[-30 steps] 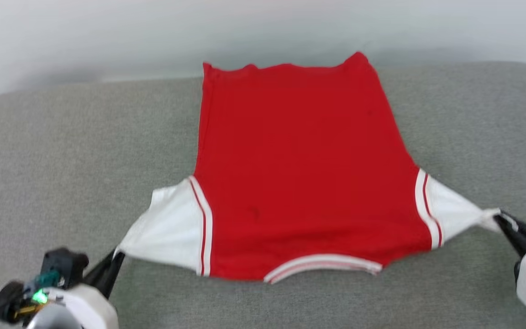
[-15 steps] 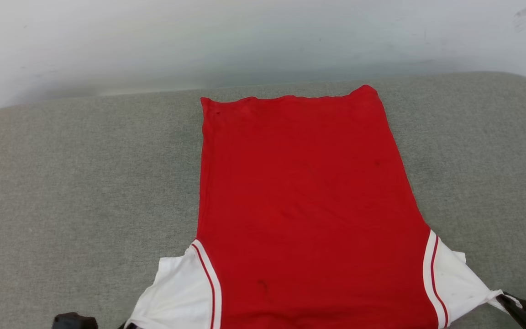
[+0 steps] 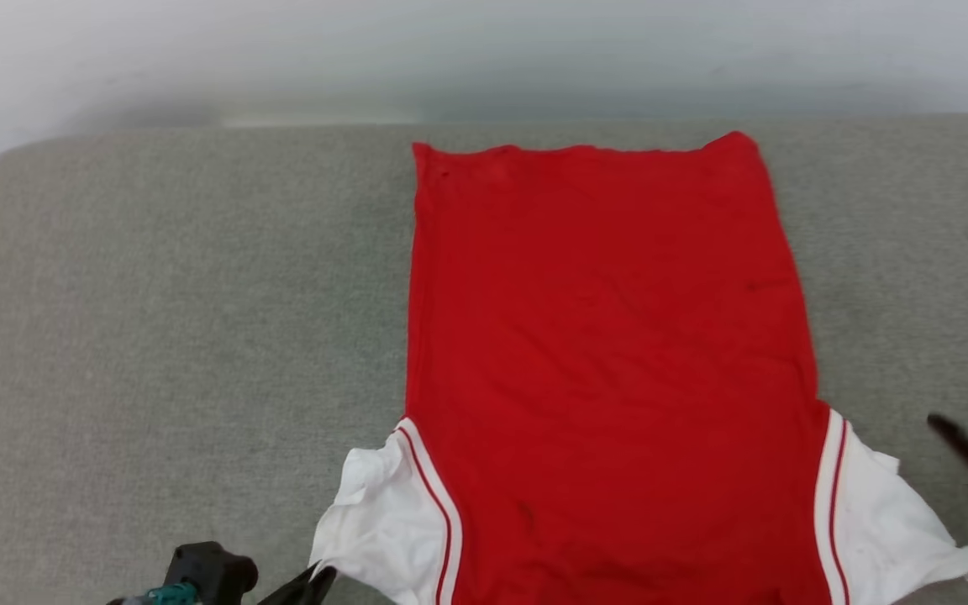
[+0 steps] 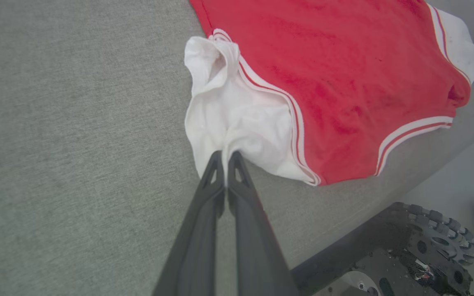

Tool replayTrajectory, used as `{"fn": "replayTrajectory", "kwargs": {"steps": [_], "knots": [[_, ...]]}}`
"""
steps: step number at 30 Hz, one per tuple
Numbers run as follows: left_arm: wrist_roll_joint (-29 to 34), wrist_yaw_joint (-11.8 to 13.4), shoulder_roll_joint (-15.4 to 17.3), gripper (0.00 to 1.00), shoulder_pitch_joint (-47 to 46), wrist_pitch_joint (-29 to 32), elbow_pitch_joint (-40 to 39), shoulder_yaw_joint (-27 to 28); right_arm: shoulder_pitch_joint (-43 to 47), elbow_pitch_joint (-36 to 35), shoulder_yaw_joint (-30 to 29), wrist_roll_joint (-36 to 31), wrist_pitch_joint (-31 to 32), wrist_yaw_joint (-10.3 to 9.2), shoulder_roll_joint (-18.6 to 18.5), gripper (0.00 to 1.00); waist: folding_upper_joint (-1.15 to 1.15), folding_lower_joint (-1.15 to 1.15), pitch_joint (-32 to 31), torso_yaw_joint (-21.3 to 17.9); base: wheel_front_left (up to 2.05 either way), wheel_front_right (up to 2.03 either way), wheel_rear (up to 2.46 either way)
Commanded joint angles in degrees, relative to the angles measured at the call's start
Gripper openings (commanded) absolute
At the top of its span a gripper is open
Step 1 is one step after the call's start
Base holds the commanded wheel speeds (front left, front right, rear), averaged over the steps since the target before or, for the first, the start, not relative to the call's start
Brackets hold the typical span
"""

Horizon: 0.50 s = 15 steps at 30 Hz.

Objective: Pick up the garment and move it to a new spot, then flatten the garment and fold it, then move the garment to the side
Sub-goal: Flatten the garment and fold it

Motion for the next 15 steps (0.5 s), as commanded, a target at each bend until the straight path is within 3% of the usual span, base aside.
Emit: {"fn": "replayTrajectory", "kwargs": {"steps": [1, 8, 11, 12, 15], "knots": [[0.5, 0.3, 0.4, 0.0, -0.9, 0.4, -1.3, -0.1, -2.3, -1.0, -0.9, -0.1, 1.5, -0.02, -0.1, 1.0, 0.0, 0.01, 2.2, 2.1, 0.0, 0.0, 0.0], [2.5, -0.4, -0.5, 0.0, -4.0, 3.9, -8.2, -2.5, -17.8, 0.0, -6.8, -1.7, 17.8, -0.02, 2.2, 1.0, 0.0, 0.01, 10.4, 8.3, 0.0, 0.0, 0.0], [3.9, -0.8, -1.7, 0.0, -5.9, 4.5, -9.6, -3.7, -25.8, 2.9, -8.2, -4.6, 23.8, -0.02, 3.6, 1.0, 0.0, 0.01, 14.0, 10.8, 0.0, 0.0, 0.0], [5.3, -1.8, -2.8, 0.0, -8.5, 5.2, -10.5, -4.6, -34.2, 5.6, -10.3, -7.7, 28.1, -0.02, 3.9, 1.0, 0.0, 0.01, 17.5, 13.6, 0.0, 0.0, 0.0], [6.3, -3.1, -4.0, 0.0, -10.8, 6.2, -11.2, -5.9, -40.2, 8.6, -12.1, -10.6, 31.6, -0.02, 4.8, 1.0, 0.0, 0.01, 20.5, 16.1, 0.0, 0.0, 0.0]]}}
